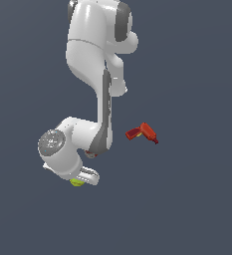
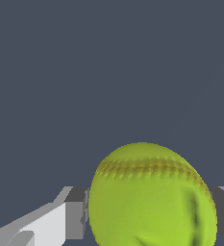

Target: Pick up a designated object from a clutter of objects.

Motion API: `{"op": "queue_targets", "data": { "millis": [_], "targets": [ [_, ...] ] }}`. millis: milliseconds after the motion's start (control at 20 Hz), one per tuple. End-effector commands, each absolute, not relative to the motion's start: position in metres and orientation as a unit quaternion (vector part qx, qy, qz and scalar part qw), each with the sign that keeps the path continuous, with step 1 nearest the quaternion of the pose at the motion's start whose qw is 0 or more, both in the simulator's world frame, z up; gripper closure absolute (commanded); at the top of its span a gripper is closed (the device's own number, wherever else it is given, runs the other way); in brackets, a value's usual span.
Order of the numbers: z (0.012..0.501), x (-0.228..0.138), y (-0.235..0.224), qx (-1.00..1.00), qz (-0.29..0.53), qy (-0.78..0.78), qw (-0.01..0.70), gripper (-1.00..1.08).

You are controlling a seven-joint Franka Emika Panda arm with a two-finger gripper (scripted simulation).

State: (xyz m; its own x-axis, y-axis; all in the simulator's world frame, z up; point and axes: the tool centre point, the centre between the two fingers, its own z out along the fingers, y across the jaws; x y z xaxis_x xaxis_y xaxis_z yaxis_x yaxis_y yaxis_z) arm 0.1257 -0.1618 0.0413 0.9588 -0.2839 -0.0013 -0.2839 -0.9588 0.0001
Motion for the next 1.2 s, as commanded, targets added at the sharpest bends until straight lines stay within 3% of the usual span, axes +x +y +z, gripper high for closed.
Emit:
{"op": "queue_targets", "data": {
  "millis": [0, 650, 1150],
  "targets": [
    [0.042, 0.126, -0.162, -0.99, 0.0, 0.143, 0.0, 1.08],
    [0.044, 0.124, -0.161, -0.99, 0.0, 0.143, 0.0, 1.08],
    [0.074, 0.106, -0.15, -0.99, 0.0, 0.143, 0.0, 1.08]
  ]
}}
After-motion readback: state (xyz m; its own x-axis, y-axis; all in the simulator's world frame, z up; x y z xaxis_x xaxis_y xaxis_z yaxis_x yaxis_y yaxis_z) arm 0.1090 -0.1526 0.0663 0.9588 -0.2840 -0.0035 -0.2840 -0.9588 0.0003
